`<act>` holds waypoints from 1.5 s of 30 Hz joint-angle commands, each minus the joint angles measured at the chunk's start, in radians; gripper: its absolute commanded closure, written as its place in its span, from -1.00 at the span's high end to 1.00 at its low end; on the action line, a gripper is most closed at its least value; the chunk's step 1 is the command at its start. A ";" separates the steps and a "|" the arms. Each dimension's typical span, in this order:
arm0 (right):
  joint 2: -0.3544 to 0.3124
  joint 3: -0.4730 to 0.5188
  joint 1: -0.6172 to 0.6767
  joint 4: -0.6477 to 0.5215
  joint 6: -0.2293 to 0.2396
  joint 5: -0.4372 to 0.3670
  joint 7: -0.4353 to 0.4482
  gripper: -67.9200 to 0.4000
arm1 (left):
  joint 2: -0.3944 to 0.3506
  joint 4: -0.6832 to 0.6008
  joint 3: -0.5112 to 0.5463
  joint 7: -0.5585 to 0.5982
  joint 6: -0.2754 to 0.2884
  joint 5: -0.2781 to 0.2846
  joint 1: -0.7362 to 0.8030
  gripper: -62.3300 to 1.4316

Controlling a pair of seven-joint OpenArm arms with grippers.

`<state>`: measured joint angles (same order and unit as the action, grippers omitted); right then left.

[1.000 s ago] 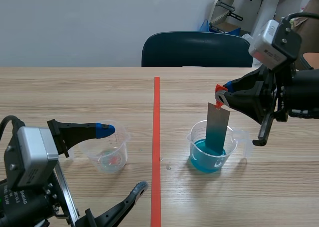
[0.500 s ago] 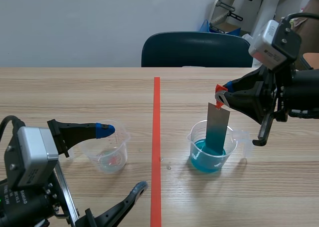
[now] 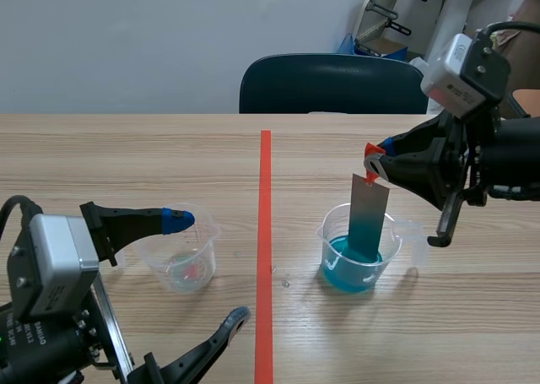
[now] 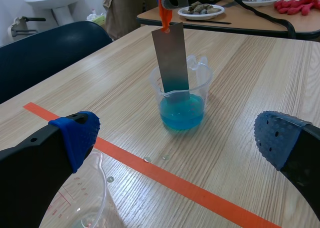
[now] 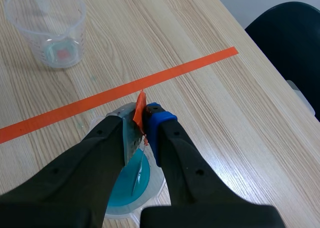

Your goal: Do the redox reaction experiment

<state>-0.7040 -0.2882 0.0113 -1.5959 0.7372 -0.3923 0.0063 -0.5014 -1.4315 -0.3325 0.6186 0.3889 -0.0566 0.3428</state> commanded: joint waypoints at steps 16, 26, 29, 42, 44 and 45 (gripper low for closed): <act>-0.013 -0.003 -0.005 -0.001 0.008 -0.004 -0.014 -0.97 | 0.002 -0.017 0.004 0.013 -0.002 0.007 -0.003 1.00; -0.024 -0.001 -0.005 -0.057 0.008 -0.005 -0.015 -0.97 | 0.002 -0.017 0.004 0.013 -0.003 0.007 -0.003 1.00; -0.025 0.007 -0.005 -0.085 0.008 -0.031 -0.039 -0.97 | 0.002 -0.017 0.004 0.013 -0.003 0.007 -0.003 1.00; -0.128 0.015 -0.005 -0.252 0.008 -0.276 -0.211 -0.97 | 0.002 -0.017 0.004 0.013 -0.003 0.007 -0.003 1.00; -0.155 0.015 -0.006 -0.279 0.008 -0.317 -0.245 -0.97 | 0.002 -0.017 0.004 0.013 -0.003 0.007 -0.003 1.00; -0.167 0.016 -0.006 -0.294 0.008 -0.335 -0.262 -0.97 | 0.002 -0.017 0.004 0.013 -0.003 0.007 -0.003 1.00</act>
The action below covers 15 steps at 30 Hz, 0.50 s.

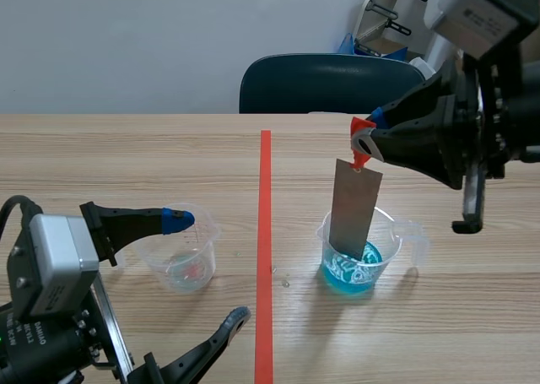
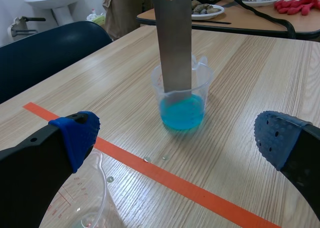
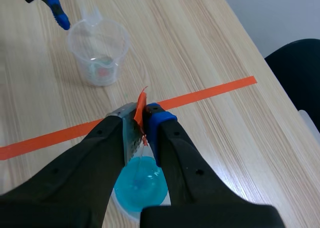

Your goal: Do the redox reaction experiment

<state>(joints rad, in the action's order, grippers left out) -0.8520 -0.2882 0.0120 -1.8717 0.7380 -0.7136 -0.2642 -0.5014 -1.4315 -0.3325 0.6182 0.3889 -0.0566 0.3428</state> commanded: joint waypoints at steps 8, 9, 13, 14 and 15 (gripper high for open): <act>-0.095 0.082 -0.006 -0.129 0.008 -0.140 -0.093 -0.97 | 0.002 -0.017 0.004 0.013 -0.003 0.007 -0.003 1.00; -0.101 0.093 -0.006 -0.142 0.008 -0.152 -0.101 -0.97 | 0.002 -0.017 0.004 0.013 -0.003 0.007 -0.003 1.00; -0.109 0.140 -0.006 -0.190 0.008 -0.202 -0.146 -0.97 | 0.002 -0.017 0.004 0.014 -0.003 0.007 -0.003 1.00; -0.109 0.151 -0.006 -0.200 0.008 -0.215 -0.158 -0.97 | 0.002 -0.017 0.004 0.014 -0.003 0.007 -0.003 1.00; -0.109 0.163 -0.006 -0.211 0.008 -0.226 -0.169 -0.97 | 0.002 -0.017 0.004 0.014 -0.003 0.007 -0.003 1.00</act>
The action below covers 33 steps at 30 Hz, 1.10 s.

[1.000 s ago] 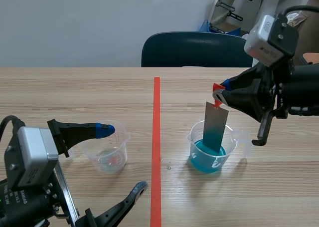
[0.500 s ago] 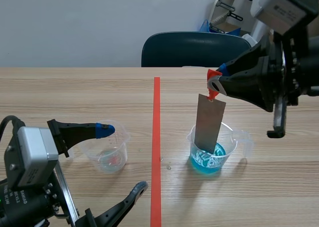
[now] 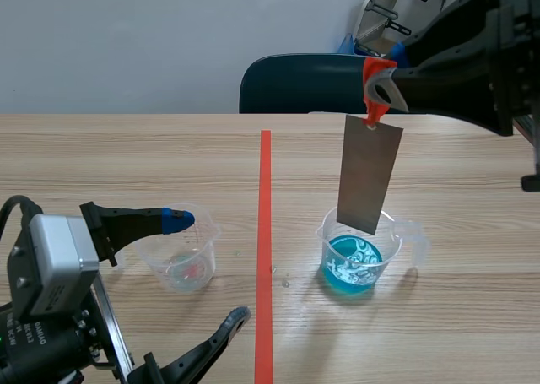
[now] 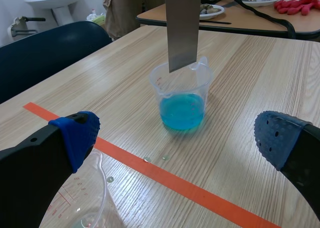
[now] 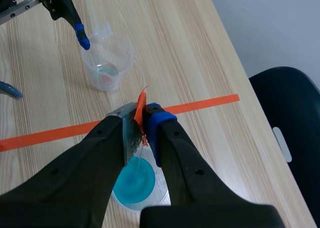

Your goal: Do the redox reaction experiment

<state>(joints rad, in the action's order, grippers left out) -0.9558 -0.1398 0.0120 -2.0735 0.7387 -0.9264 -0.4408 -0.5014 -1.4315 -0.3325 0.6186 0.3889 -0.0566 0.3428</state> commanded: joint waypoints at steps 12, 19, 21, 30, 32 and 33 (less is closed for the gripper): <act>-0.005 0.132 -0.006 -0.100 0.007 -0.170 -0.117 -0.97 | 0.002 -0.017 0.004 0.013 -0.003 0.007 -0.003 1.00; -0.005 0.164 -0.006 -0.108 0.007 -0.216 -0.149 -0.97 | 0.002 -0.017 0.004 0.013 -0.003 0.007 -0.003 1.00; -0.005 0.164 -0.006 -0.108 0.007 -0.219 -0.149 -0.97 | 0.002 -0.017 0.004 0.013 -0.003 0.007 -0.003 1.00; 0.003 0.164 -0.006 -0.108 0.007 -0.219 -0.149 -0.97 | 0.002 -0.017 0.004 0.013 -0.003 0.007 -0.003 1.00; 0.003 0.164 -0.006 -0.108 0.007 -0.219 -0.149 -0.97 | 0.002 -0.017 0.004 0.013 -0.003 0.007 -0.003 1.00; 0.003 0.164 -0.006 -0.108 0.007 -0.219 -0.149 -0.97 | 0.002 -0.017 0.004 0.013 -0.003 0.007 -0.003 1.00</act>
